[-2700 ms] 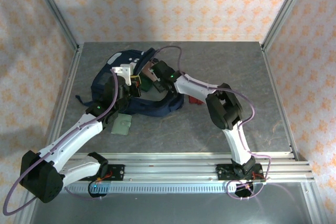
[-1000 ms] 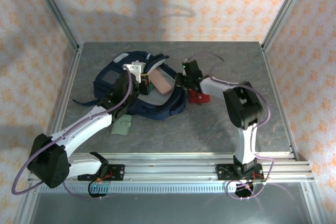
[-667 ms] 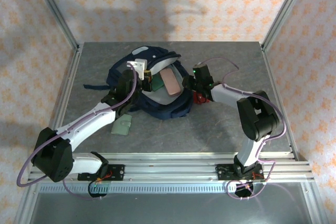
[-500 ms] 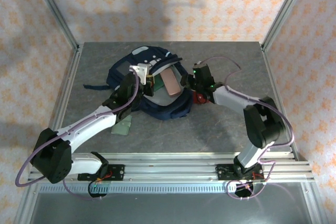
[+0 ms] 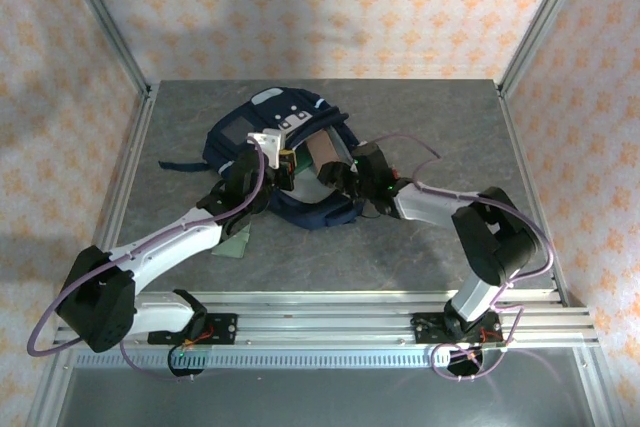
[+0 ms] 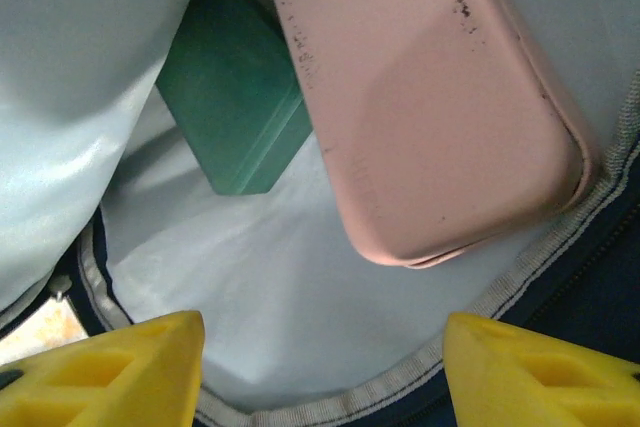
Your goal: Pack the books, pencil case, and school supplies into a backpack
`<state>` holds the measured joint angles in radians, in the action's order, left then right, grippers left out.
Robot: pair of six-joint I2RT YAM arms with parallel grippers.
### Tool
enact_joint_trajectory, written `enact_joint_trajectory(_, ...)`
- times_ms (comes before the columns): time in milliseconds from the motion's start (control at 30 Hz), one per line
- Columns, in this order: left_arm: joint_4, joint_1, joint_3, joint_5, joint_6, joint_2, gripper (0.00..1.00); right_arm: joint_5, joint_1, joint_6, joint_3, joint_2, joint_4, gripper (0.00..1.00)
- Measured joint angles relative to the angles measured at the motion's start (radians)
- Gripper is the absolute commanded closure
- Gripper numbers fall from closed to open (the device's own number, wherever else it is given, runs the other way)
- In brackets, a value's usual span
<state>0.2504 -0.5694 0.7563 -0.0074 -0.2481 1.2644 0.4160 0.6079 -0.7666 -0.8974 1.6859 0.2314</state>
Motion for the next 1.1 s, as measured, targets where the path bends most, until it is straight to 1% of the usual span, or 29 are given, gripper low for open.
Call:
enact_joint_trajectory(200, -0.001, -0.004, 0.0, -0.001, -0.012, -0.01, 1.0, -0.024, -0.003, -0.077, -0.034, 0.06, 0.009, 0.35)
enact_joint_trajectory(333, 0.0, -0.01, 0.0, 0.0, -0.016, -0.015, 1.0, -0.047, -0.012, -0.098, -0.072, 0.093, 0.016, 0.35)
enact_joint_trajectory(500, 0.0, -0.018, -0.014, 0.002, -0.017, -0.021, 1.0, -0.069, -0.029, -0.098, -0.087, 0.14, 0.088, 0.35)
enact_joint_trajectory(633, 0.001, -0.021, -0.02, 0.006, -0.023, -0.021, 1.0, -0.072, -0.033, -0.098, -0.119, 0.197, 0.2, 0.35)
enact_joint_trajectory(833, 0.005, -0.026, -0.028, 0.008, -0.024, -0.021, 1.0, -0.067, -0.033, -0.099, -0.121, 0.267, 0.404, 0.35)
enact_joint_trajectory(1000, 0.007, -0.027, -0.032, 0.008, -0.024, -0.021, 1.0, -0.007, -0.04, -0.126, -0.14, 0.362, 0.587, 0.35)
enact_joint_trajectory(1100, 0.007, -0.027, -0.032, 0.008, -0.024, -0.021, 1.0, 0.015, -0.042, -0.131, -0.151, 0.387, 0.633, 0.35)
